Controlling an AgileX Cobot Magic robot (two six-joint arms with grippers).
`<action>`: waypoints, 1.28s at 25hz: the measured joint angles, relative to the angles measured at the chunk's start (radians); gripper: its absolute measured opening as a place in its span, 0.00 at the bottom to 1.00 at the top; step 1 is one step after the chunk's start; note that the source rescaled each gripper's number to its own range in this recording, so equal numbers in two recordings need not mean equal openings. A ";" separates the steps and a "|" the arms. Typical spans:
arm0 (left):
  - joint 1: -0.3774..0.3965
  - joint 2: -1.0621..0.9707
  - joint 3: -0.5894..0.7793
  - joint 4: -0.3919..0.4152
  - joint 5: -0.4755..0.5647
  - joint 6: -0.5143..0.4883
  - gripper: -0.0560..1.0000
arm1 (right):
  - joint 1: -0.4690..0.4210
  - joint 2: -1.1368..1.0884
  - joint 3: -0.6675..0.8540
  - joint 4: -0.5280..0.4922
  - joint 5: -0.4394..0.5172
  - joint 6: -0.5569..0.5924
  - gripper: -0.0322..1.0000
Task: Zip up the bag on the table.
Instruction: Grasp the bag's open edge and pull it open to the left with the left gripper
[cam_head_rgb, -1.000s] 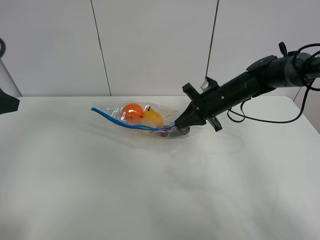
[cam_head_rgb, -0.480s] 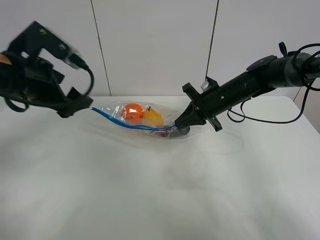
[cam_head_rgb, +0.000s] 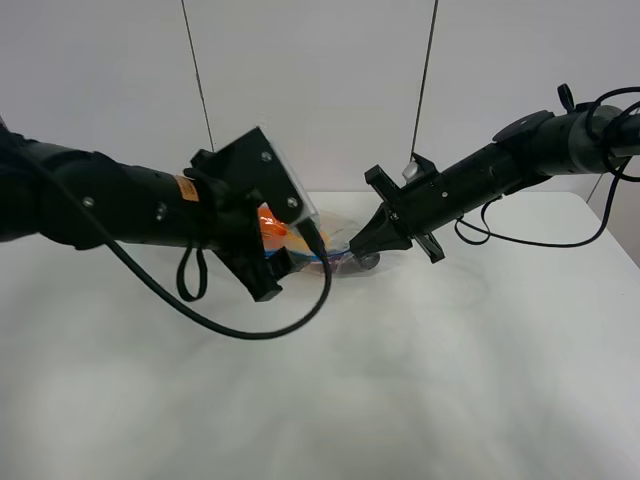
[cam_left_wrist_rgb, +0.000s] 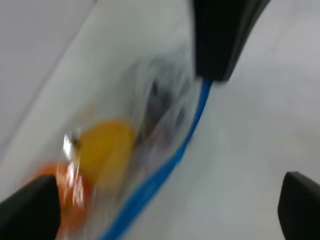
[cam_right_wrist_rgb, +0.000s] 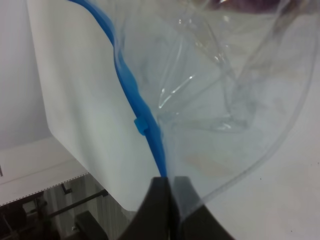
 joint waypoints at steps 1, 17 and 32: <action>-0.013 0.019 0.000 0.000 -0.042 0.033 1.00 | 0.000 0.000 0.000 0.000 0.000 0.000 0.03; -0.042 0.334 -0.001 -0.001 -0.503 0.186 0.98 | 0.000 0.000 0.000 0.000 0.001 0.007 0.03; -0.042 0.348 0.006 -0.003 -0.492 0.197 0.31 | 0.000 0.000 0.000 0.000 0.001 0.007 0.03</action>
